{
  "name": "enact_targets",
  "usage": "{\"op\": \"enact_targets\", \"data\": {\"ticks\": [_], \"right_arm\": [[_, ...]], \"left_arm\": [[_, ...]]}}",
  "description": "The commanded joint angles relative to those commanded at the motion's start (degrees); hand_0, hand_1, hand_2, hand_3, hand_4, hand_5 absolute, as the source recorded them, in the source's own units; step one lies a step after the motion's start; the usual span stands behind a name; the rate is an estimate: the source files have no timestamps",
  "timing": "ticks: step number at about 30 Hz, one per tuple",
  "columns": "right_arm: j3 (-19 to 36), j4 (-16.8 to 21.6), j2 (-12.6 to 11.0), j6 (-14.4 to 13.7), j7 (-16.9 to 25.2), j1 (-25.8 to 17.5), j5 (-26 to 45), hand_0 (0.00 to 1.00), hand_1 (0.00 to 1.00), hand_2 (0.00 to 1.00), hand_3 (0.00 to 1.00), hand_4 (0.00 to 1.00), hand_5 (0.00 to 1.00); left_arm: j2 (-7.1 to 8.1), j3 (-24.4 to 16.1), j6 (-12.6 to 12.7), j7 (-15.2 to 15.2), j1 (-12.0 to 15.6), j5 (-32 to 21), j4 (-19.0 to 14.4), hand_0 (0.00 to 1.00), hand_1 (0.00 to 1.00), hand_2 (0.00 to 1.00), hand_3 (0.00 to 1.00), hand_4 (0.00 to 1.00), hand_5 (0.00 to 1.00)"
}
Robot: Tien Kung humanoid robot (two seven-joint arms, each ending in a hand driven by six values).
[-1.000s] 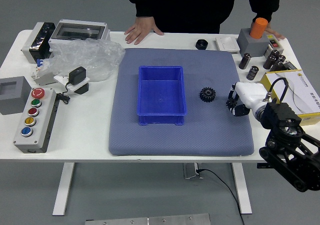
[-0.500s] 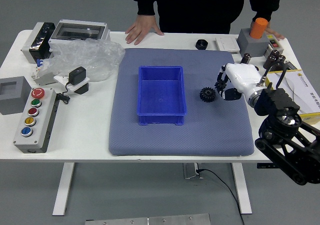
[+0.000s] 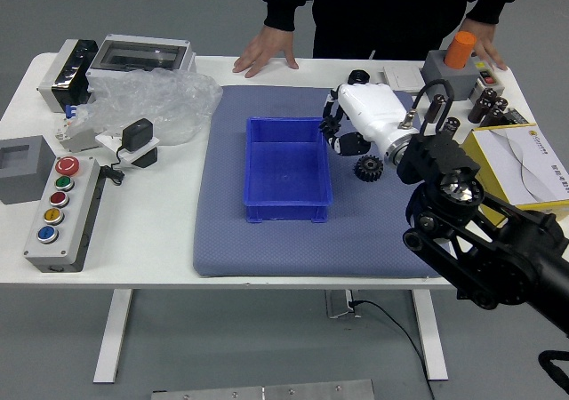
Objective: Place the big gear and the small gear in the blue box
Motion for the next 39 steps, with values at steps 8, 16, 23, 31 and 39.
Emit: {"op": "enact_targets", "data": {"ticks": [8,16,23,31,39], "right_arm": [[-1.33,-2.53,4.81,0.51,0.04,0.96,0.35,0.661,0.524,0.52,0.58,0.687,0.097],[-0.98,-4.51,6.52,4.57,-1.24,1.24,3.25,0.624,0.567,0.668,0.734,0.756,0.37],[-0.38,-4.95,6.72,6.34,-1.59,1.44,4.03,0.677,0.623,0.734,0.851,0.834,0.431],[1.0,-4.18,5.87,6.56,-1.66,1.82,3.99,0.685,0.631,0.742,0.865,0.848,0.443],[3.21,-4.8,0.69,6.99,-1.23,2.54,5.1,0.682,0.618,0.724,0.827,0.845,0.446]], "left_arm": [[-0.11,-0.07,-0.09,0.07,-0.03,0.41,0.0,0.843,0.808,0.818,0.854,0.704,0.278],[0.01,0.01,-0.07,0.08,-0.07,0.36,0.0,0.842,0.808,0.817,0.853,0.704,0.278],[-0.05,0.04,-0.05,0.05,-0.16,0.26,0.0,0.842,0.808,0.816,0.854,0.704,0.278],[-0.03,0.19,0.0,0.02,-0.18,0.04,0.0,0.842,0.808,0.815,0.854,0.704,0.279],[0.09,0.27,0.05,-0.01,-0.35,-0.22,0.0,0.842,0.808,0.814,0.853,0.703,0.279]]}}
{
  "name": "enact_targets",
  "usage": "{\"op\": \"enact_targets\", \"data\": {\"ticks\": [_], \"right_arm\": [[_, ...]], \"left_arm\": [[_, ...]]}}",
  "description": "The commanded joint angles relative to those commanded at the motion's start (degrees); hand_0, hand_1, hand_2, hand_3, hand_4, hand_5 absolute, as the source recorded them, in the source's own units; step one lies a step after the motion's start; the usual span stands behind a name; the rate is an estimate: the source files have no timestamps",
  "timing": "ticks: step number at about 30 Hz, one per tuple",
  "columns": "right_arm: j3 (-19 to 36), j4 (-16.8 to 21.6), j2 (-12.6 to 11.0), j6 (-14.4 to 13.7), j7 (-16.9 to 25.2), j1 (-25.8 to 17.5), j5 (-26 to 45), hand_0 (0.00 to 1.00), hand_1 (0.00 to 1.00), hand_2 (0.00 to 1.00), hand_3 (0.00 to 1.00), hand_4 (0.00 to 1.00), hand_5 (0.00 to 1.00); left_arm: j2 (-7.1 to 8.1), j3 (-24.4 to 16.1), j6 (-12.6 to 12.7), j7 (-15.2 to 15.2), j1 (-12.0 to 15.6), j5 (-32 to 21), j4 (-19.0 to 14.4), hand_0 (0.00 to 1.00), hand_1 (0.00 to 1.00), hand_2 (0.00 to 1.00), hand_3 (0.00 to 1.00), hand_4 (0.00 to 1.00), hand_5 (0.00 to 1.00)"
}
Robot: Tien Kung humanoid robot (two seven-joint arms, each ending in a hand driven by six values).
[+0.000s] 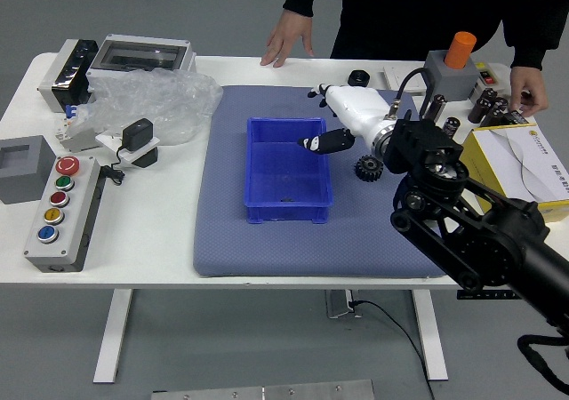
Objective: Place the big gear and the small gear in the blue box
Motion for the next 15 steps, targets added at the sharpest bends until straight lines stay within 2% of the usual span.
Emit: {"op": "enact_targets", "data": {"ticks": [6,15], "right_arm": [[-0.5,-3.47,-2.82,1.01,0.68,0.89,2.06,0.681,0.621,0.735,0.828,0.841,0.435],[-3.35,-11.98,-3.81,1.71,1.25,2.38,5.34,0.686,0.635,0.768,0.827,0.837,0.43]], "left_arm": [[0.07,0.02,0.0,-0.02,-0.17,-0.02,0.0,0.843,0.808,0.814,0.854,0.704,0.279],[0.15,0.12,0.0,0.04,-0.16,-0.03,0.0,0.842,0.808,0.815,0.853,0.702,0.278]]}}
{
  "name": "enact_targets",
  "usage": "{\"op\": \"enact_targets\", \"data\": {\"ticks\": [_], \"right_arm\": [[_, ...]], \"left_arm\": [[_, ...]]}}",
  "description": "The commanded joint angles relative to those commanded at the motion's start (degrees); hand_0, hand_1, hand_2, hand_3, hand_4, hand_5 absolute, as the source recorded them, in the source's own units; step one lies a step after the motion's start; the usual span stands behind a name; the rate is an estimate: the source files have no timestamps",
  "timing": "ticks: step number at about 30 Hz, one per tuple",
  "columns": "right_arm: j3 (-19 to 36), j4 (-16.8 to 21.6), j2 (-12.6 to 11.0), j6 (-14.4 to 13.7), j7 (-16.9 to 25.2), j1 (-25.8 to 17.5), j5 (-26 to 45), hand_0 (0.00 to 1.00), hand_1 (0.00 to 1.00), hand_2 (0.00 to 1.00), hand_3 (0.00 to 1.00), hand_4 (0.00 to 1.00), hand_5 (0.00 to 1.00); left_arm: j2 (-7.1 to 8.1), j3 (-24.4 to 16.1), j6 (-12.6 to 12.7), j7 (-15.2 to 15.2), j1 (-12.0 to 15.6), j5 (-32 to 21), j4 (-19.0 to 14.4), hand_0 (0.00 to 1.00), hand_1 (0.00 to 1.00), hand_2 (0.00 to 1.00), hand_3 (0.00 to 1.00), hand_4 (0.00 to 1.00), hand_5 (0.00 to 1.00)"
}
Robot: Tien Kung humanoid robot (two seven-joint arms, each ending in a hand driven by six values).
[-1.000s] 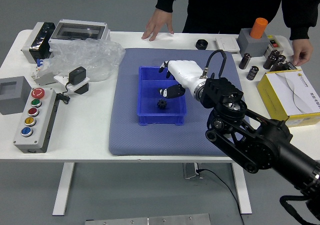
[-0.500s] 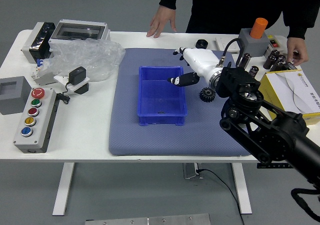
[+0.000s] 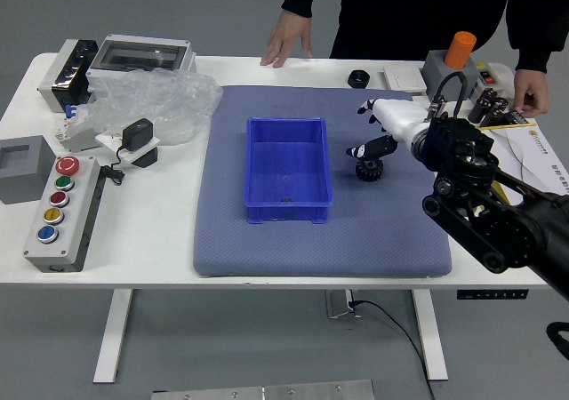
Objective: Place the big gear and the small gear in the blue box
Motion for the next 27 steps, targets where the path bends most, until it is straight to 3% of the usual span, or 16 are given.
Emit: {"op": "enact_targets", "data": {"ticks": [11,27], "right_arm": [[-2.09,-7.04,0.43,0.93,0.75,1.03,1.71,0.691,0.642,0.774,0.832,0.831,0.421],[-3.84,-9.83,2.57,1.58,0.45,1.99,1.68,0.687,0.624,0.734,0.786,0.819,0.403]], "left_arm": [[0.01,-0.13,-0.06,0.02,-0.11,0.31,0.0,0.842,0.808,0.816,0.853,0.703,0.277],[0.02,-0.12,-0.07,0.05,-0.11,0.33,0.0,0.842,0.808,0.816,0.853,0.704,0.279]]}}
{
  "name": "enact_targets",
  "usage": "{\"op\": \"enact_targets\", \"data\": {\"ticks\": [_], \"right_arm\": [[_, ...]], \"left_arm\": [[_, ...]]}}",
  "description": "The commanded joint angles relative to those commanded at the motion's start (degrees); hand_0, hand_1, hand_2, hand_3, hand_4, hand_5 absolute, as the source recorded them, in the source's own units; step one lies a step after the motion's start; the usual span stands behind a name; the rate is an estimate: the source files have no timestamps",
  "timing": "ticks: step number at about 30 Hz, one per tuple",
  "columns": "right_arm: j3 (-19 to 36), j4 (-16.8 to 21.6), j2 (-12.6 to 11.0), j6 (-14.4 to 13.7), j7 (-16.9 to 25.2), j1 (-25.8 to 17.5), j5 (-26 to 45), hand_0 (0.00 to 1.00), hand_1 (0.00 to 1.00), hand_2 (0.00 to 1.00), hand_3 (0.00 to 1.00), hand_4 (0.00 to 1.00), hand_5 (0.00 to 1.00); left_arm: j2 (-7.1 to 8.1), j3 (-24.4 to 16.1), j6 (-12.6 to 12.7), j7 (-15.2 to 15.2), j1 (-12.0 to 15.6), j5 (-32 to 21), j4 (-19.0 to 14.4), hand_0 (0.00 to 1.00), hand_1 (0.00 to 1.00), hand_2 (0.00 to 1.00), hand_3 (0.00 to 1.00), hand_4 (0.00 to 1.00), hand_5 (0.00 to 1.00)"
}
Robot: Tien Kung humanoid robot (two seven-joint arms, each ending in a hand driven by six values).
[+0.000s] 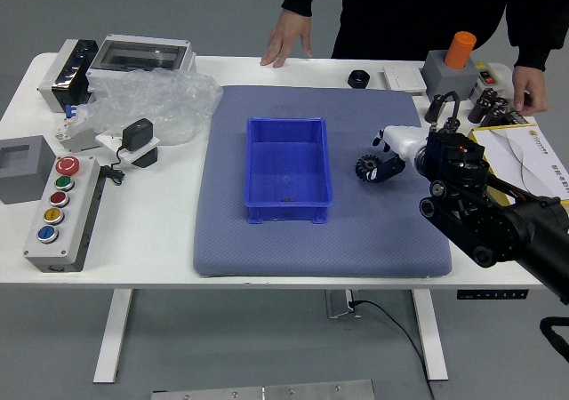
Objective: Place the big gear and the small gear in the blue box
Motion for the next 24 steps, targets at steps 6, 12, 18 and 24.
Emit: {"op": "enact_targets", "data": {"ticks": [6,12,18,24], "right_arm": [[-0.21,-0.56,0.73,-0.26,-0.05,-0.08,-0.03,0.683,0.62,0.725,0.754,0.807,0.393],[-0.3,-1.16,1.34,-0.37,-0.1,-0.11,-0.13,0.681,0.619,0.724,0.758,0.803,0.389],[-0.31,-1.74,1.88,-0.44,-0.16,-0.15,-0.29,0.68,0.619,0.723,0.749,0.799,0.39],[-0.29,-2.23,2.34,-0.51,-0.25,-0.23,-0.49,0.68,0.619,0.723,0.761,0.8,0.386]], "left_arm": [[-0.05,-0.06,-0.01,0.0,-0.1,0.05,0.0,0.842,0.808,0.815,0.852,0.704,0.279],[-0.12,-0.06,-0.01,0.0,-0.14,0.05,0.0,0.842,0.808,0.816,0.852,0.704,0.277],[-0.19,0.0,0.0,0.02,-0.13,-0.05,0.0,0.842,0.808,0.815,0.852,0.706,0.277],[-0.25,0.01,0.0,0.02,-0.19,-0.03,0.0,0.842,0.807,0.815,0.852,0.706,0.276]]}}
